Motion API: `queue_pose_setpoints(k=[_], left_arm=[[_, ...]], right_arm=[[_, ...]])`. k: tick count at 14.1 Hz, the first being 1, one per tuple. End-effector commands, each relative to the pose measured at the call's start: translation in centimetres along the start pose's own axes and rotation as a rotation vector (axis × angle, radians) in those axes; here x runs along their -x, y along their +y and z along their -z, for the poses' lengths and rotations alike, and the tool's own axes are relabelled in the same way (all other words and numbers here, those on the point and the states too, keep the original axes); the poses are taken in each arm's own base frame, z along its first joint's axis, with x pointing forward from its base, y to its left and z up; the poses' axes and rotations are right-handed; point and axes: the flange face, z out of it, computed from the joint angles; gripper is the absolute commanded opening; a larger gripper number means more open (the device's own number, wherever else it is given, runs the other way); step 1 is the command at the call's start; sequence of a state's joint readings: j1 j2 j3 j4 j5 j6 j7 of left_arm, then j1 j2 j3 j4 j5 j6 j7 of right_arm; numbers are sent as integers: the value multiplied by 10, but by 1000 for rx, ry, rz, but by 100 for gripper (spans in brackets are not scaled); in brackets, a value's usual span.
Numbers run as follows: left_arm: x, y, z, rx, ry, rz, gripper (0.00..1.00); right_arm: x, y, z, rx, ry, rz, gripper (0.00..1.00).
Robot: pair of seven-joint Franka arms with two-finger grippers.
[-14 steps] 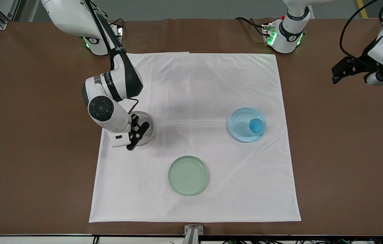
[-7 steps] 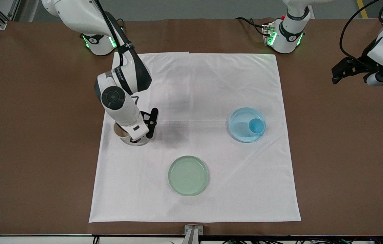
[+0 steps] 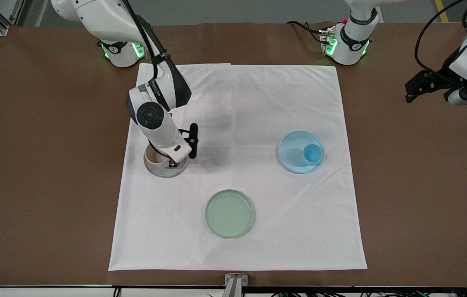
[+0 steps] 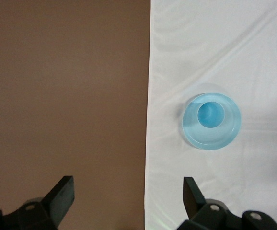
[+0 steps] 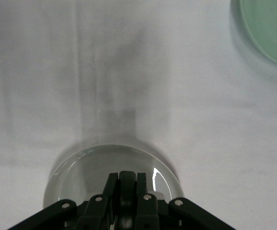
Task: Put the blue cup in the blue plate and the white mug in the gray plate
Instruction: 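Lower the white mug onto the gray plate with the right gripper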
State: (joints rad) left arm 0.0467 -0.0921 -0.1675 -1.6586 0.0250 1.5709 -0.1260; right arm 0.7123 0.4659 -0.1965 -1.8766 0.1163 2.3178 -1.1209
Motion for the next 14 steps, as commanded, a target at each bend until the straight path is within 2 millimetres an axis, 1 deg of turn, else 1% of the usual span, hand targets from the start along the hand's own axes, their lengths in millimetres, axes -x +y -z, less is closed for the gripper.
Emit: queue_pose_setpoints(k=[1, 3, 7, 12, 14], left_arm=[[4, 0, 5, 19, 13, 17, 100], [5, -1, 6, 19, 13, 18, 100], [2, -1, 4, 21, 19, 18, 100], [3, -1, 4, 21, 17, 18, 100], [2, -2, 5, 21, 20, 21, 100]], right_arm=[[3, -20, -3, 12, 8, 31, 2], [0, -25, -7, 13, 7, 39, 3], [2, -26, -13, 42, 18, 38, 4], [5, -24, -10, 37, 18, 52, 16], [8, -23, -9, 38, 17, 62, 24]])
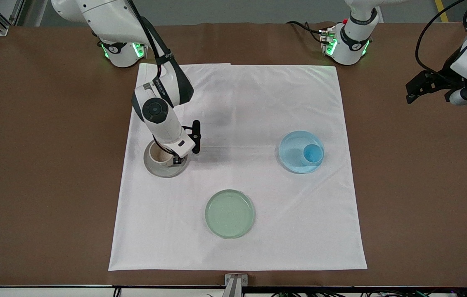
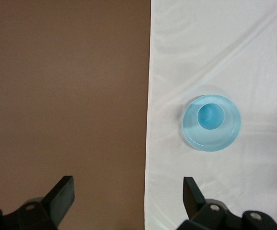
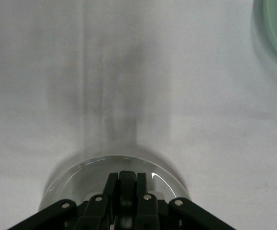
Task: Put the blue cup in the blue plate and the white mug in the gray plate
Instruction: 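Open the right gripper and draw it back from the mug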
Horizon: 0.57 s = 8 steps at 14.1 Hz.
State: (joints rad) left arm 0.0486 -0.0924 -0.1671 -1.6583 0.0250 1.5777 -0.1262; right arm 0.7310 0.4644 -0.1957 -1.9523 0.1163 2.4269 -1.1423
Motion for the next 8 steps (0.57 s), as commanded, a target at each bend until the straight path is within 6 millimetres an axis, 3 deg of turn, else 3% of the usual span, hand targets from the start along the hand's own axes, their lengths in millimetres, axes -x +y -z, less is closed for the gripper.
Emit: queue_pose_setpoints(k=[1, 4, 7, 8], left_arm=[[3, 0, 4, 20, 13, 17, 100], [3, -1, 4, 20, 13, 19, 100], [3, -3, 5, 20, 13, 20, 100], [4, -5, 6, 20, 14, 22, 100]], right_arm=[[10, -6, 13, 4, 9, 29, 36], [10, -6, 16, 3, 9, 32, 58], [9, 1, 34, 7, 16, 15, 100], [9, 6, 48, -6, 14, 8, 100]])
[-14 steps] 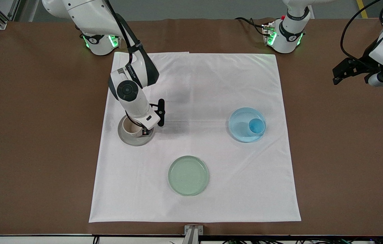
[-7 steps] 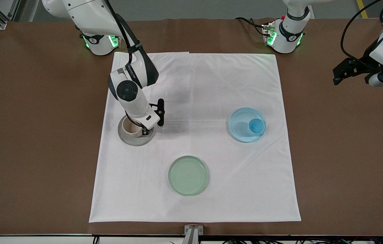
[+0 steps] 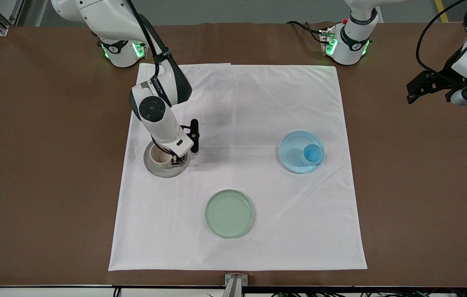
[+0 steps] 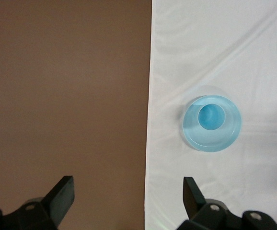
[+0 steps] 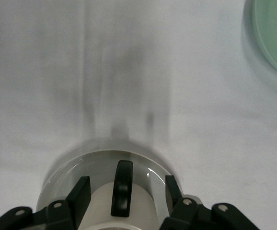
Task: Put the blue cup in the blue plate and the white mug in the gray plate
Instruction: 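Open the right gripper and draw it back from the mug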
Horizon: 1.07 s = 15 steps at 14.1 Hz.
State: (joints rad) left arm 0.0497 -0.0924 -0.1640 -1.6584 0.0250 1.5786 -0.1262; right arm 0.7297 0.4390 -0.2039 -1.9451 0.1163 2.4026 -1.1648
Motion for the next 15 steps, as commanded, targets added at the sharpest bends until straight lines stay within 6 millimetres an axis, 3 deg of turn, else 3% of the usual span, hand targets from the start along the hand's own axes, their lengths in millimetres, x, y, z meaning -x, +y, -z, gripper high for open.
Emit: queue_pose_setpoints(k=[1, 4, 7, 9, 12, 15], left_arm=[[4, -3, 6, 20, 14, 13, 100], [4, -4, 6, 21, 17, 12, 100], [4, -4, 5, 20, 9, 7, 100], [5, -4, 7, 20, 12, 6, 100], [5, -3, 7, 19, 14, 4, 100], [5, -2, 7, 20, 12, 3, 100]], right_arm=[[16, 15, 55, -35, 3, -28, 100], [34, 47, 129, -75, -22, -58, 100], [83, 70, 196, -98, -46, -182, 100], [117, 79, 224, -93, -61, -255, 100], [141, 75, 263, -36, -68, -377, 100], [170, 69, 299, 19, -45, -726, 100]])
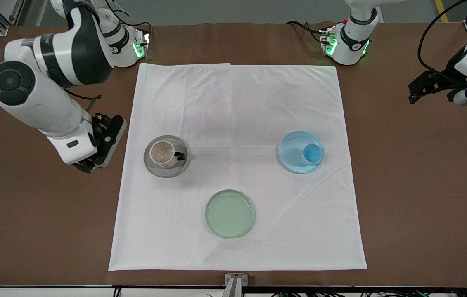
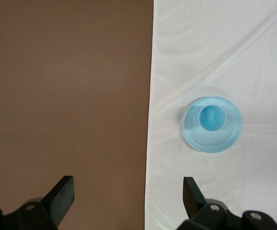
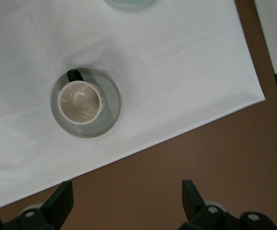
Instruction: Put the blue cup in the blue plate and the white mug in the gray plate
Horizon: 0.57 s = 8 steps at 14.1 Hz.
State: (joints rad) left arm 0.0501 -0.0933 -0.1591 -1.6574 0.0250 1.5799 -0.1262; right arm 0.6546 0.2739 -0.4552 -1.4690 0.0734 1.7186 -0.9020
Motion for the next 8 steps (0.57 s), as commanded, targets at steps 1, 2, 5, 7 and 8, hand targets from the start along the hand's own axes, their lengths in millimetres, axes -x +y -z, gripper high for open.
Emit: queue_pose_setpoints(k=[1, 2, 5, 7, 8], left_arm=[[5, 1, 6, 19, 9, -4, 100], [6, 1, 7, 19, 11, -6, 100], [7, 3, 8, 18, 12, -9, 100], [7, 3, 10, 20, 17, -7, 100], [7, 3, 15, 22, 27, -6, 100]], right_arm=[[24, -2, 31, 17, 30, -368, 100], [27, -2, 35, 15, 38, -540, 100], [68, 14, 58, 11, 80, -979, 100], [78, 16, 69, 4, 103, -1206, 100], [91, 19, 78, -5, 119, -1344, 100]])
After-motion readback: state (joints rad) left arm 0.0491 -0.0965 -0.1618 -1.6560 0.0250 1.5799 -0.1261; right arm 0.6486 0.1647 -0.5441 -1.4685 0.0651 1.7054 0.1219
